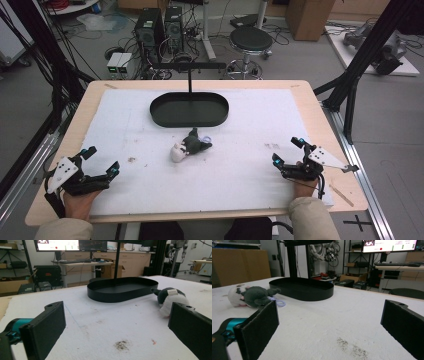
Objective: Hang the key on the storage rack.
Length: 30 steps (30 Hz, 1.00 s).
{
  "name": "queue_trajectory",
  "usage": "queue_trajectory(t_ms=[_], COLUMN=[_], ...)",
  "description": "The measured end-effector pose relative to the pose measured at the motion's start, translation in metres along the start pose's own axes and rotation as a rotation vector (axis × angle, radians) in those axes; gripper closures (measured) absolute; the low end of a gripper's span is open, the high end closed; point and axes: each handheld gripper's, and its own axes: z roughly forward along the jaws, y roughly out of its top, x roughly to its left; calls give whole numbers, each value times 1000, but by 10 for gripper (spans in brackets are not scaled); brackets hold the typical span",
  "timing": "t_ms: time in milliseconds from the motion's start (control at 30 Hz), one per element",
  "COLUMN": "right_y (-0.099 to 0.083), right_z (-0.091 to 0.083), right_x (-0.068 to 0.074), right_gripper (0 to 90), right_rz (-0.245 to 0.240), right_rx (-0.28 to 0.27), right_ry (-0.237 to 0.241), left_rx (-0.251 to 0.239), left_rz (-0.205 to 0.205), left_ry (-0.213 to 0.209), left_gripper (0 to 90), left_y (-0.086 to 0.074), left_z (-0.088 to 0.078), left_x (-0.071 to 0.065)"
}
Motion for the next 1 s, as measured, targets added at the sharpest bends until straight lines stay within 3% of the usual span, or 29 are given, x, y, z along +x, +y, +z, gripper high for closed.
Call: queue_trajectory(t_ms=[133, 267, 500, 567, 667, 700, 733, 767, 800, 833, 867, 900, 933, 967, 1000], right_y=[0, 0, 0, 0, 0, 0, 0, 0, 0, 0, 0, 0, 0, 0, 0], right_z=[0, 0, 0, 1, 1, 1, 1, 1, 1, 0, 1, 1, 1, 1, 1], right_x=[0, -1, 0, 0, 0, 0, 0, 0, -1, 0, 0, 0, 0, 0, 0], right_gripper=[7, 7, 7, 7, 7, 7, 7, 7, 7, 7, 7, 7, 7, 7, 7], right_rz=[-4, 3, 3, 0, 3, 3, 2, 2, 0, 4, 3, 3, 4, 4, 2], right_rx=[3, 2, 4, 6, 12, 12, 12, 12, 8, 12, 12, 12, 11, 11, 11], right_ry=[-1, -1, -3, -3, -1, -1, 0, 0, -5, -3, -1, -1, 0, 0, 0], left_rx=[5, 0, 39, 39, 66, 66, 78, 78, 88, 88, 102, 102, 123, 123, 135], left_rz=[13, -2, -31, -21, 31, 31, 50, 50, 65, 65, 85, 85, 103, 103, 118], left_ry=[3, 9, 9, -11, -60, -60, -93, -93, -113, -113, -131, -131, -143, -143, -149], left_gripper=[17, 17, 17, 17, 17, 17, 17, 17, 17, 17, 17, 17, 17, 17, 17], left_y=[0, 0, 4, 14, 42, 42, 62, 62, 77, 77, 94, 94, 110, 110, 124], left_z=[1, 1, 6, 9, 21, 21, 29, 29, 36, 36, 44, 44, 52, 52, 60], left_x=[-1, 0, 3, 1, -4, -4, -7, -7, -10, -10, -14, -14, -18, -18, -21])
